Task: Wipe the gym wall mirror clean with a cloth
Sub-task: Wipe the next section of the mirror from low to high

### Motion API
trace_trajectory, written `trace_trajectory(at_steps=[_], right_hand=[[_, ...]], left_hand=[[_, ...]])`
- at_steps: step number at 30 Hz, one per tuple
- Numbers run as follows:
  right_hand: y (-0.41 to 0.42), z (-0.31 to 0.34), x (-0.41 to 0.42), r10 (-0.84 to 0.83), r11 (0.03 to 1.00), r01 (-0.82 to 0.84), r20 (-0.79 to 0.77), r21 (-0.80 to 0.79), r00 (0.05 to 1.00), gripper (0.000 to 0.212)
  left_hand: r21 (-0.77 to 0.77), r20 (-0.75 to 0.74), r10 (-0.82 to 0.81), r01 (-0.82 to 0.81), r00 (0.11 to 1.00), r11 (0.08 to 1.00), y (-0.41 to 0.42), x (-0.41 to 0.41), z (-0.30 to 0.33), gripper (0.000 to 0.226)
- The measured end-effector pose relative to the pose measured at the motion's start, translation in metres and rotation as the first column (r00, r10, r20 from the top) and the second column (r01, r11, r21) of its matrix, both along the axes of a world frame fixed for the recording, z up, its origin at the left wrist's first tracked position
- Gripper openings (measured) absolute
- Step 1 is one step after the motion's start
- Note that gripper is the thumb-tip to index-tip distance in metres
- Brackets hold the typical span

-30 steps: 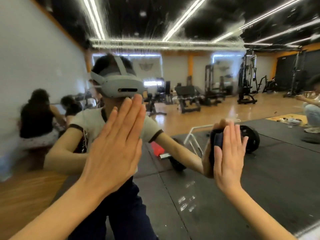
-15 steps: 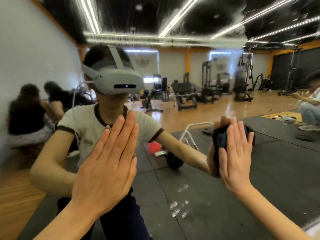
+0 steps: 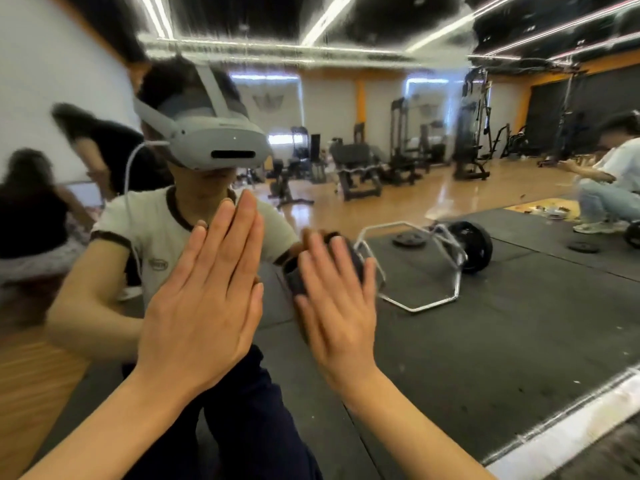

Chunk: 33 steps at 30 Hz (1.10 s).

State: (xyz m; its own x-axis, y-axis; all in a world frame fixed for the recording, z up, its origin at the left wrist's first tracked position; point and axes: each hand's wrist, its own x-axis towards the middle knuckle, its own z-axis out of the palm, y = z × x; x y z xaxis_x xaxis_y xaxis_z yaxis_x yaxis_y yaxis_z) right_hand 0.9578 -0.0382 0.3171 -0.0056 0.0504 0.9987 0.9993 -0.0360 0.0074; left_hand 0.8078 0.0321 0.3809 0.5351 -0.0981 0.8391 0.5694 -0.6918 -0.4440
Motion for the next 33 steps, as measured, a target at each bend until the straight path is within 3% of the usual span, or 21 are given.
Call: trace_trajectory(at_steps=[2, 3, 4, 6, 8, 10, 11, 13, 15, 17, 19, 20, 22, 24, 26, 28, 30, 32, 33], right_hand=[[-0.016, 0.003, 0.029, -0.069, 0.988, 0.105, 0.275, -0.116, 0.959, 0.040], [-0.027, 0.005, 0.048, -0.073, 0.983, 0.119, 0.298, -0.140, 0.952, 0.041], [-0.038, 0.005, 0.067, -0.056, 0.985, 0.089, 0.217, -0.146, 0.975, 0.043], [-0.057, 0.002, 0.093, 0.039, 0.999, -0.040, -0.139, -0.006, 0.990, 0.047], [-0.059, -0.001, 0.096, 0.177, 0.966, -0.071, -0.438, 0.249, 0.881, 0.046], [-0.044, 0.001, 0.075, 0.258, 0.922, -0.037, -0.538, 0.386, 0.803, 0.045], [-0.032, 0.001, 0.059, 0.250, 0.919, -0.024, -0.533, 0.394, 0.809, 0.044], [-0.007, -0.003, 0.019, 0.144, 0.960, -0.035, -0.386, 0.276, 0.911, 0.043], [0.007, -0.011, -0.009, 0.022, 0.996, -0.016, -0.067, 0.087, 0.997, 0.042], [0.000, -0.011, 0.005, -0.032, 0.998, 0.043, 0.224, -0.044, 0.974, 0.042], [-0.019, -0.011, 0.042, -0.044, 0.993, 0.073, 0.277, -0.095, 0.960, 0.043], [-0.030, -0.014, 0.061, -0.049, 0.993, 0.068, 0.190, -0.096, 0.981, 0.042], [-0.047, -0.024, 0.087, -0.037, 0.999, 0.040, -0.149, 0.019, 0.988, 0.043], [-0.041, -0.028, 0.078, 0.063, 0.973, 0.055, -0.488, 0.223, 0.871, 0.046], [-0.018, -0.023, 0.038, 0.113, 0.953, 0.086, -0.604, 0.291, 0.789, 0.049], [0.008, -0.026, -0.008, 0.042, 0.981, 0.051, -0.457, 0.188, 0.888, 0.052], [0.016, -0.039, -0.030, -0.043, 0.999, 0.044, -0.169, 0.003, 0.985, 0.053], [0.004, -0.041, -0.008, -0.088, 0.990, 0.095, 0.072, -0.100, 0.993, 0.054], [-0.005, -0.040, 0.009, -0.099, 0.989, 0.109, 0.102, -0.104, 0.990, 0.053]], left_hand=[[0.001, 0.001, 0.004, -0.004, 1.000, 1.000, 0.000, 0.000, 0.000, 0.062], [0.005, 0.003, 0.009, -0.009, 1.000, 1.000, 0.000, 0.001, 0.000, 0.062], [0.010, 0.004, 0.013, -0.013, 1.000, 1.000, 0.001, 0.001, 0.000, 0.062], [0.017, 0.011, 0.018, -0.018, 1.000, 1.000, 0.001, 0.002, -0.001, 0.062], [0.025, 0.010, 0.021, -0.022, 1.000, 0.999, 0.002, 0.003, -0.001, 0.063], [0.028, 0.005, 0.023, -0.024, 1.000, 0.999, 0.002, 0.003, 0.000, 0.063], [0.027, 0.006, 0.024, -0.024, 1.000, 0.999, 0.002, 0.003, -0.001, 0.063], [0.024, 0.007, 0.023, -0.023, 1.000, 0.999, 0.001, 0.003, -0.001, 0.063], [0.018, 0.002, 0.021, -0.021, 1.000, 1.000, 0.000, 0.002, 0.000, 0.063], [0.015, -0.006, 0.024, -0.024, 1.000, 1.000, 0.000, 0.001, 0.000, 0.062], [0.015, 0.000, 0.023, -0.023, 1.000, 1.000, 0.000, 0.001, 0.001, 0.062], [0.012, 0.002, 0.017, -0.017, 1.000, 1.000, 0.000, 0.001, 0.001, 0.063], [0.011, 0.008, 0.006, -0.007, 1.000, 1.000, 0.001, 0.001, 0.000, 0.063], [0.020, 0.014, 0.005, -0.005, 1.000, 1.000, 0.001, 0.002, -0.001, 0.062], [0.026, 0.015, 0.005, -0.005, 1.000, 1.000, 0.001, 0.002, -0.001, 0.062], [0.028, 0.017, 0.002, -0.003, 1.000, 1.000, 0.002, 0.001, -0.001, 0.061], [0.027, 0.007, 0.000, 0.000, 1.000, 1.000, 0.003, 0.001, -0.002, 0.060], [0.029, -0.001, 0.000, 0.000, 1.000, 1.000, 0.004, 0.000, -0.004, 0.058], [0.030, 0.000, -0.001, 0.001, 1.000, 1.000, 0.004, 0.000, -0.004, 0.058]])
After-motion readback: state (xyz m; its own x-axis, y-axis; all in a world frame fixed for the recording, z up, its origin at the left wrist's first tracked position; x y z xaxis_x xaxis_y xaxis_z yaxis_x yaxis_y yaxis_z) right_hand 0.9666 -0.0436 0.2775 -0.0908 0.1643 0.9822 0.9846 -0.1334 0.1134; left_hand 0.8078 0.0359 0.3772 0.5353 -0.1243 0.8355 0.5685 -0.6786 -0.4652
